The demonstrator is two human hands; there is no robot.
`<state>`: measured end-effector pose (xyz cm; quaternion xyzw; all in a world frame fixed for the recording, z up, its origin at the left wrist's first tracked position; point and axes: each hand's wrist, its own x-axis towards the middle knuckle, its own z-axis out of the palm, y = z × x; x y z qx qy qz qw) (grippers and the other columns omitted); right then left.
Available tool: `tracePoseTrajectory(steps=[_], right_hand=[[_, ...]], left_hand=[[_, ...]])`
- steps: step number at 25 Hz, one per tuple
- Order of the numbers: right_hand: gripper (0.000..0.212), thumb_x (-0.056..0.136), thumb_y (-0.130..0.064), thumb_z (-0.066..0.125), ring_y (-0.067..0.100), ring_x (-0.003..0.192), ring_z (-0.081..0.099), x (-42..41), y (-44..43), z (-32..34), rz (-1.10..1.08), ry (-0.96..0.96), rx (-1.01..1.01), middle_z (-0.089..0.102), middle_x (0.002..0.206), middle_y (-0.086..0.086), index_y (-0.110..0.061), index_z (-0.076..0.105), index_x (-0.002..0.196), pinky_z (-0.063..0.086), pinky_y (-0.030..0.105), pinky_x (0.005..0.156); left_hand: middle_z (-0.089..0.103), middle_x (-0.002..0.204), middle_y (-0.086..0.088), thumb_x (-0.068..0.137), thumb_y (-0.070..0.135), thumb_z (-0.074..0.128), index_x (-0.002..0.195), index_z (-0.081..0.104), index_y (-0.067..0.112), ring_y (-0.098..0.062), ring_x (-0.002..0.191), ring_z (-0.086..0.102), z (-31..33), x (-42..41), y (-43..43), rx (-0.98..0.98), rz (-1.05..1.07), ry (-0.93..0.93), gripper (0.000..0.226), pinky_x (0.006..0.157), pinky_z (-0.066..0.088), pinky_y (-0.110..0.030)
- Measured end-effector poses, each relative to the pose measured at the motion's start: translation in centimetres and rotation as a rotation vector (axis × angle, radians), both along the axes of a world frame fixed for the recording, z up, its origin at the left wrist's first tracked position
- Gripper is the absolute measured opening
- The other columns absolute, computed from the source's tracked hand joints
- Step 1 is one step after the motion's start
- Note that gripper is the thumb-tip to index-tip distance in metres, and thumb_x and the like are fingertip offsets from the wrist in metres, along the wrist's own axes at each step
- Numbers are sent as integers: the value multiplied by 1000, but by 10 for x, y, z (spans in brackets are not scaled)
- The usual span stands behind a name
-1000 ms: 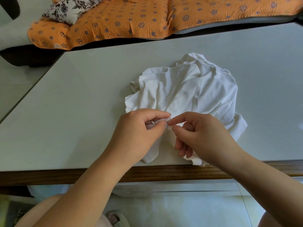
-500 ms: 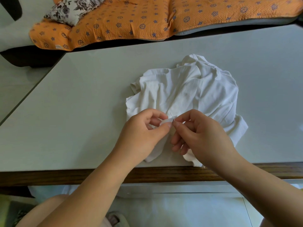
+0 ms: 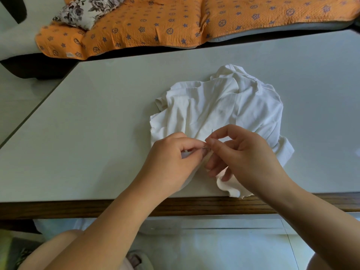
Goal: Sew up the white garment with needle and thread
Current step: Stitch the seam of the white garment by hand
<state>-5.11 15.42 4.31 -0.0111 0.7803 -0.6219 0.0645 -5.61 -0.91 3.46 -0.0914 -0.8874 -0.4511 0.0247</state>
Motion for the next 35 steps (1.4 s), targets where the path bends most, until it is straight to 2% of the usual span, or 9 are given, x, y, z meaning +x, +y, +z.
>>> tracePoseTrajectory(steps=[2, 4, 7, 9, 14, 19, 26, 30, 35], right_hand=[[8, 91, -27, 67, 10, 45, 59, -4, 3, 3, -54, 23, 20, 64, 54, -3, -23, 70, 85, 40, 14, 45], [9, 86, -29, 72, 7, 46, 52, -10, 7, 5, -130, 4, -79, 56, 57, -9, -23, 72, 79, 37, 15, 45], [10, 86, -30, 72, 3, 47, 50, -18, 15, 9, -201, -6, -112, 63, 68, -12, -23, 72, 80, 40, 16, 44], [11, 91, -26, 66, 8, 47, 51, -23, 19, 13, -171, -41, -224, 72, 78, -4, -16, 69, 89, 39, 18, 42], [10, 99, -16, 52, 14, 53, 66, -27, 22, 19, -70, -166, -606, 75, 84, 10, -14, 59, 93, 45, 17, 41], [6, 98, -13, 52, 22, 72, 75, -32, 24, 17, -147, -127, -779, 71, 73, 9, -11, 57, 94, 58, 21, 60], [7, 97, -13, 58, 32, 76, 74, -31, 25, 13, -218, 67, -481, 70, 75, 13, -10, 62, 93, 58, 28, 64], [10, 95, -14, 60, 25, 68, 74, -18, 21, 15, 39, -2, -70, 75, 83, 8, -7, 66, 91, 55, 27, 51], [7, 93, -16, 64, 28, 63, 73, -7, 19, 16, 160, -110, 113, 74, 71, 7, -13, 70, 90, 57, 30, 55]], left_hand=[[62, 81, 12, 88, 29, 70, 94, 78, 32, 3, 83, 59, 2, -1, 0, 4, 0, -7, 11, 69, 38, -5], [61, 81, 12, 88, 30, 70, 94, 77, 33, 4, 82, 58, 3, -1, -1, 6, -7, -28, 10, 70, 37, -4], [61, 82, 11, 88, 30, 69, 90, 76, 36, 5, 82, 58, 4, 0, -2, 43, -12, -82, 9, 69, 38, -4], [63, 85, 11, 87, 32, 69, 89, 76, 38, 4, 83, 59, 5, 0, -2, 72, -13, -127, 9, 69, 39, -4], [67, 93, 15, 86, 36, 69, 88, 75, 42, 5, 90, 61, 8, 0, -3, 132, -20, -234, 9, 73, 42, -5], [69, 95, 14, 85, 35, 69, 89, 77, 37, 1, 92, 63, 8, 0, -3, 151, -26, -274, 8, 81, 46, -12], [71, 95, 17, 88, 32, 69, 92, 77, 34, 3, 92, 65, 9, -1, -6, 147, -38, -306, 10, 83, 49, -14], [72, 94, 18, 88, 31, 68, 92, 77, 35, 2, 92, 65, 8, -2, -8, 150, -42, -312, 10, 85, 50, -18], [74, 90, 18, 88, 28, 70, 89, 77, 35, 2, 92, 67, 11, -4, -13, 158, -44, -299, 10, 85, 50, -19]])
